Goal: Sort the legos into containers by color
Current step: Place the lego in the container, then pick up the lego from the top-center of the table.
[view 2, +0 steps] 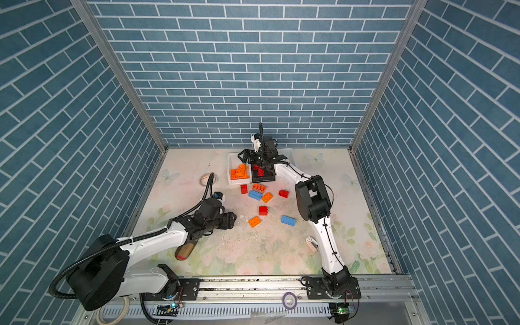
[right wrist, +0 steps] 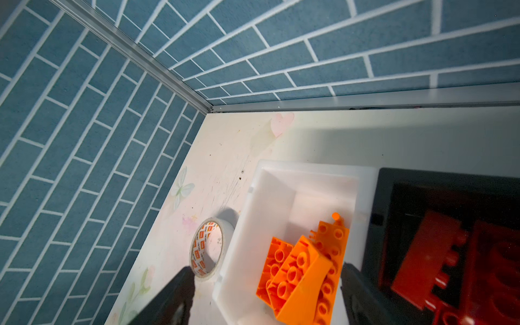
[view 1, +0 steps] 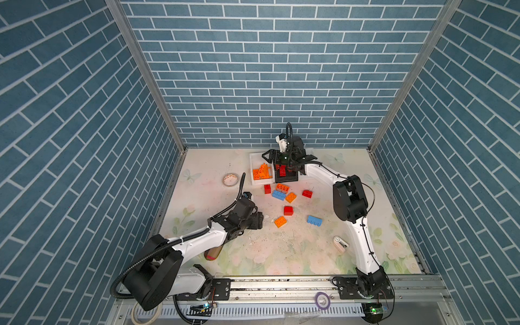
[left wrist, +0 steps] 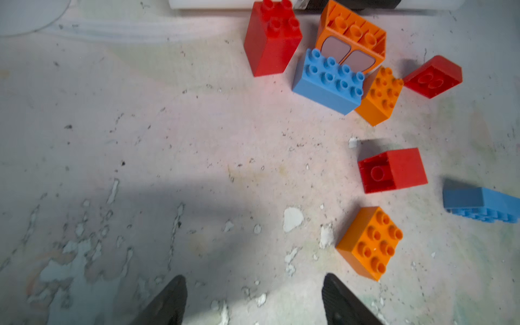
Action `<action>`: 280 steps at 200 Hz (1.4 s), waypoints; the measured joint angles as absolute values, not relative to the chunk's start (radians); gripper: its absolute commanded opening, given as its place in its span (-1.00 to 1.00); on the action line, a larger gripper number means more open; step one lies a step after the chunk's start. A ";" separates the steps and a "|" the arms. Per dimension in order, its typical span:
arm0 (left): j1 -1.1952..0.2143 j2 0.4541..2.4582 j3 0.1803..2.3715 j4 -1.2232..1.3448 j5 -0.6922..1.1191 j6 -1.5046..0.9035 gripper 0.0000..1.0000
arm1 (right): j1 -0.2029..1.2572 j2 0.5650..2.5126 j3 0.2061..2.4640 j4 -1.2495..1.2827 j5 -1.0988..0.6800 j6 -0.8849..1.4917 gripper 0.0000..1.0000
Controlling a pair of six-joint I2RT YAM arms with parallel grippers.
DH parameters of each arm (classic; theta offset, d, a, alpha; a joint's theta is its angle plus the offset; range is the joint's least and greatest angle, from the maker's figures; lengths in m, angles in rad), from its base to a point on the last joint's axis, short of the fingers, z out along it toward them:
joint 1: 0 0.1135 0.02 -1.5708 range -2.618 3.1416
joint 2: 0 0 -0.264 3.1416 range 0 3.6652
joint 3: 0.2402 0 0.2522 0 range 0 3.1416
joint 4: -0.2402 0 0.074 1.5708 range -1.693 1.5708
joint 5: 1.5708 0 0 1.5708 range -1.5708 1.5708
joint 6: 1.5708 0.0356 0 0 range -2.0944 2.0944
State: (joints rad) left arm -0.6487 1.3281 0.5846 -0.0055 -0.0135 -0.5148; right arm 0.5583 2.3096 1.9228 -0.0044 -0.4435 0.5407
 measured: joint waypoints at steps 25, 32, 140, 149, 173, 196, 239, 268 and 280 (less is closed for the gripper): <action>-0.649 1.378 0.653 0.009 -0.037 -0.498 0.52 | 0.559 2.176 1.771 0.020 -0.434 0.521 0.61; -0.649 1.391 0.670 0.014 -0.046 -0.493 0.50 | 0.560 2.139 1.729 0.031 -0.431 0.515 0.62; -0.591 1.720 0.977 0.042 -0.088 -0.452 0.33 | 0.561 1.604 1.096 0.055 -0.317 0.465 0.58; -0.585 1.745 1.000 0.041 -0.089 -0.448 0.32 | 0.561 1.549 1.047 0.051 -0.301 0.464 0.58; -0.577 1.806 1.068 0.042 -0.093 -0.433 0.31 | 0.561 1.415 0.934 0.041 -0.256 0.463 0.59; -0.577 1.871 1.143 0.035 -0.103 -0.420 0.29 | 0.561 1.310 0.853 0.023 -0.216 0.463 0.60; -0.577 1.955 1.228 -0.001 -0.157 -0.400 0.23 | 0.561 1.194 0.757 -0.017 -0.169 0.462 0.60; -0.577 1.993 1.261 -0.026 -0.174 -0.393 0.20 | 0.561 1.129 0.694 -0.039 -0.150 0.462 0.60; -0.577 2.011 1.277 -0.032 -0.175 -0.392 0.19 | 0.561 1.111 0.680 -0.047 -0.142 0.462 0.60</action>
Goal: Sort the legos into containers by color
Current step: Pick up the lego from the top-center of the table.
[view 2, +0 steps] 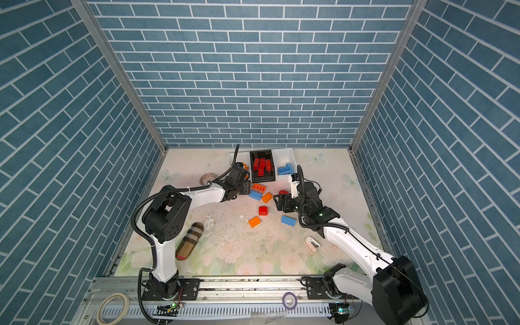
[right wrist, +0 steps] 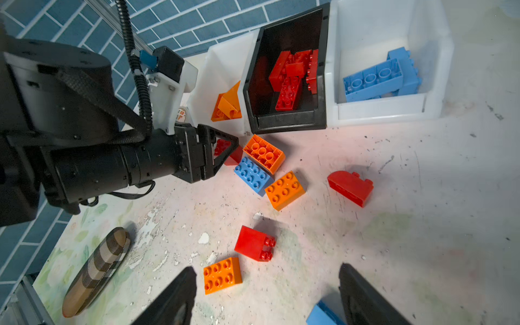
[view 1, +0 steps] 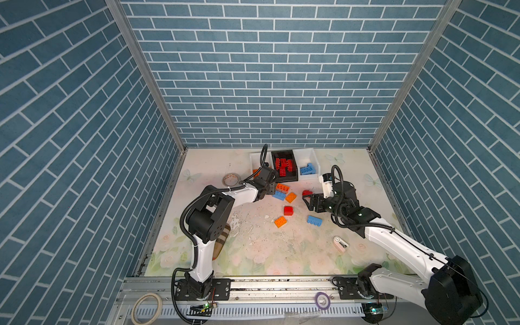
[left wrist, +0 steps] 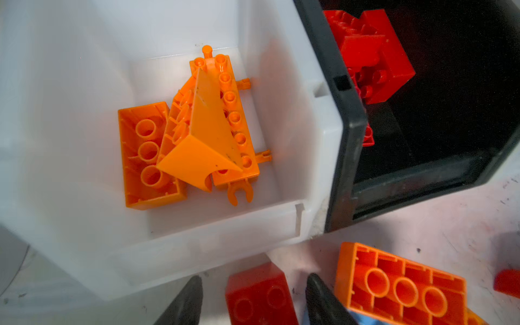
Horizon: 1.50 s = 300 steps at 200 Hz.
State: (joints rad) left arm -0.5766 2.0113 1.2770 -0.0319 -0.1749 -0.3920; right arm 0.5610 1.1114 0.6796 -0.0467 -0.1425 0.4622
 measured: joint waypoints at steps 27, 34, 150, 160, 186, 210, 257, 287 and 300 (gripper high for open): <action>-0.577 2.046 1.296 -0.038 -0.172 -0.392 0.08 | 0.561 1.096 0.674 -0.060 -0.130 0.463 0.61; -0.576 2.053 1.298 -0.041 -0.171 -0.391 0.02 | 0.561 1.095 0.674 -0.062 -0.126 0.463 0.60; -0.577 2.038 1.291 -0.054 -0.134 -0.397 -0.38 | 0.561 1.101 0.667 -0.079 -0.112 0.462 0.60; -0.577 2.018 1.283 -0.056 -0.128 -0.400 -0.39 | 0.561 1.101 0.661 -0.081 -0.113 0.462 0.60; -0.581 1.961 1.280 -0.064 -0.111 -0.404 -0.40 | 0.561 1.102 0.640 -0.096 -0.116 0.463 0.59; -0.589 1.911 1.280 -0.072 -0.107 -0.405 -0.40 | 0.561 1.101 0.626 -0.118 -0.112 0.465 0.60; -0.603 1.868 1.307 -0.093 -0.080 -0.404 -0.40 | 0.561 1.082 0.575 -0.173 -0.050 0.555 0.65; -0.604 1.867 1.341 -0.093 -0.049 -0.403 -0.39 | 0.561 1.045 0.524 -0.194 -0.011 0.661 0.77; -0.604 1.872 1.369 -0.091 -0.031 -0.403 -0.39 | 0.561 1.026 0.500 -0.192 -0.006 0.688 0.79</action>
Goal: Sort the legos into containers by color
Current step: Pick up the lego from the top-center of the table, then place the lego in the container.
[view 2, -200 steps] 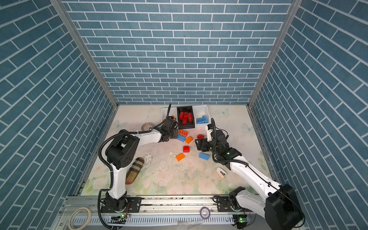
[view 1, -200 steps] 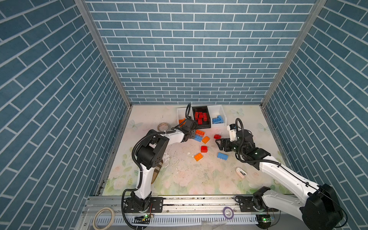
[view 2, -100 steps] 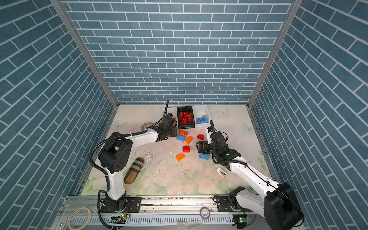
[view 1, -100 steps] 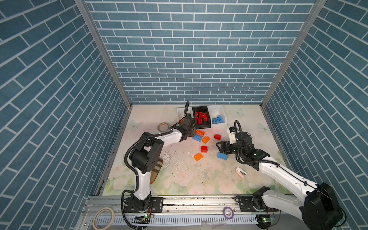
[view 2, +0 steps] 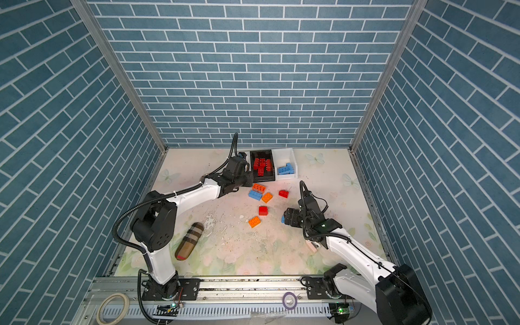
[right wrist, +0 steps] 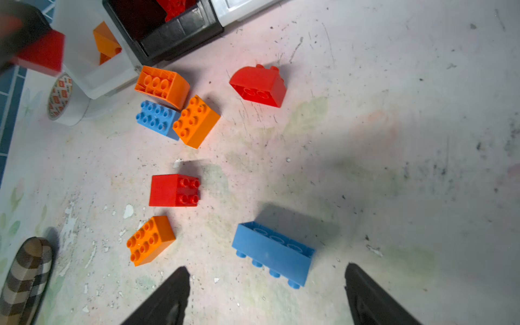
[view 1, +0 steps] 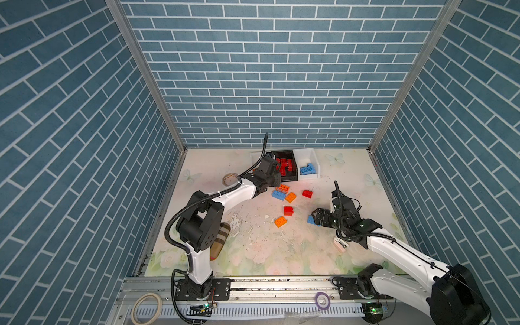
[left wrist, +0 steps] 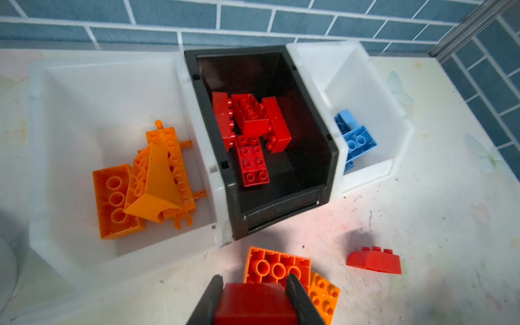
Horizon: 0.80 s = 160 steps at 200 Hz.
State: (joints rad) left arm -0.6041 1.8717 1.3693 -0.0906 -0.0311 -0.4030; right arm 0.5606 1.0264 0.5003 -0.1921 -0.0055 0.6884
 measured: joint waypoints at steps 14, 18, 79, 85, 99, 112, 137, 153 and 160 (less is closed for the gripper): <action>-0.605 1.884 1.406 -0.073 -0.014 -0.403 -0.39 | 0.561 1.008 0.476 -0.184 -0.001 0.715 0.80; -0.605 1.888 1.418 -0.066 -0.008 -0.402 -0.39 | 0.561 1.005 0.471 -0.183 0.000 0.722 0.80; -0.606 2.053 1.614 -0.021 0.041 -0.377 -0.38 | 0.561 0.997 0.447 -0.159 -0.005 0.789 0.82; -0.606 2.073 1.633 -0.022 0.046 -0.373 -0.38 | 0.561 0.997 0.442 -0.154 -0.006 0.790 0.82; -0.604 2.121 1.681 -0.029 0.053 -0.365 -0.38 | 0.561 0.997 0.432 -0.148 -0.008 0.799 0.82; -0.602 2.157 1.723 -0.041 0.058 -0.358 -0.38 | 0.561 0.997 0.423 -0.145 -0.012 0.809 0.82; -0.597 2.219 1.800 -0.059 0.068 -0.346 -0.38 | 0.561 0.997 0.414 -0.142 -0.015 0.815 0.82; -0.593 2.256 1.848 -0.071 0.072 -0.340 -0.38 | 0.561 0.997 0.414 -0.141 -0.016 0.816 0.82; -0.591 2.270 1.862 -0.074 0.073 -0.338 -0.38 | 0.561 0.997 0.414 -0.140 -0.017 0.816 0.81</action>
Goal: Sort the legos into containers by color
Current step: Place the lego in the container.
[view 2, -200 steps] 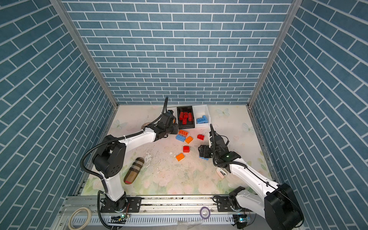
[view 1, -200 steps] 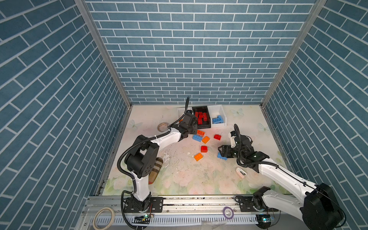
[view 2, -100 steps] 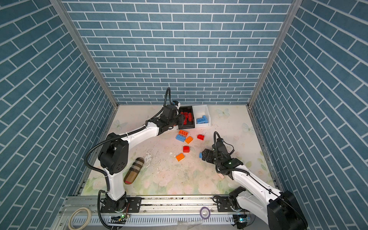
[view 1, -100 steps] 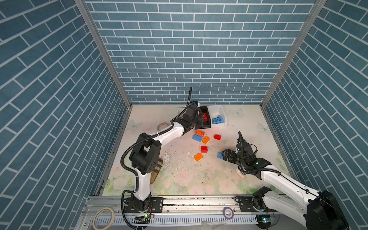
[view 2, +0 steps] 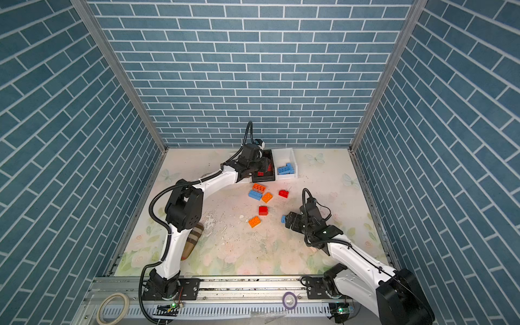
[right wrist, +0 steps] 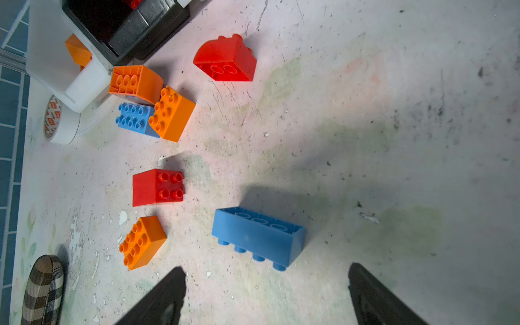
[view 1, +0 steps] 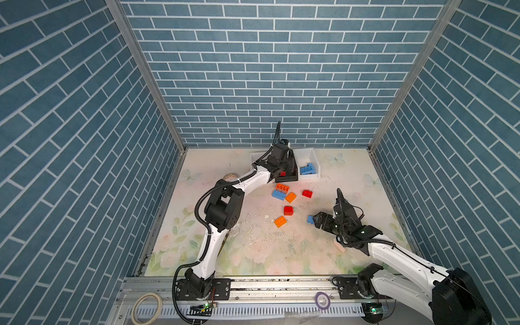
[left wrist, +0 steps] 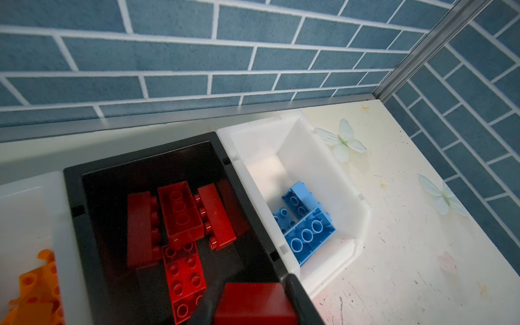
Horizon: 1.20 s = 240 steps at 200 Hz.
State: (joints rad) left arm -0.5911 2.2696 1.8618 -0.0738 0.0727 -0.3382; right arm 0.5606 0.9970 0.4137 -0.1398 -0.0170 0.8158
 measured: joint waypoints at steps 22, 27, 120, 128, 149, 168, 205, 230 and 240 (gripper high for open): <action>-0.586 2.306 1.898 -0.094 0.073 -0.331 -0.37 | 0.561 0.997 0.414 -0.138 -0.020 0.816 0.82; -0.585 2.315 1.905 -0.097 0.073 -0.330 -0.37 | 0.561 0.997 0.414 -0.138 -0.021 0.816 0.82; -0.574 2.370 1.952 -0.131 0.077 -0.329 0.10 | 0.561 1.031 0.414 -0.126 -0.030 0.817 0.90; -0.574 2.370 1.954 -0.132 0.078 -0.328 0.11 | 0.563 1.048 0.414 -0.128 -0.030 0.820 0.92; -0.574 2.370 1.958 -0.141 0.081 -0.327 0.12 | 0.575 1.083 0.416 -0.133 -0.027 0.833 0.93; -0.574 2.369 1.956 -0.149 0.081 -0.324 0.13 | 0.591 1.093 0.416 -0.137 -0.021 0.842 0.93; -0.576 2.304 1.871 -0.145 0.084 -0.320 0.13 | 0.632 1.121 0.433 -0.138 0.013 0.867 0.91; -0.581 2.198 1.731 -0.105 0.084 -0.323 0.14 | 0.669 1.166 0.469 -0.150 0.065 0.878 0.90; -0.583 2.155 1.674 -0.088 0.083 -0.325 0.15 | 0.684 1.181 0.484 -0.155 0.086 0.884 0.89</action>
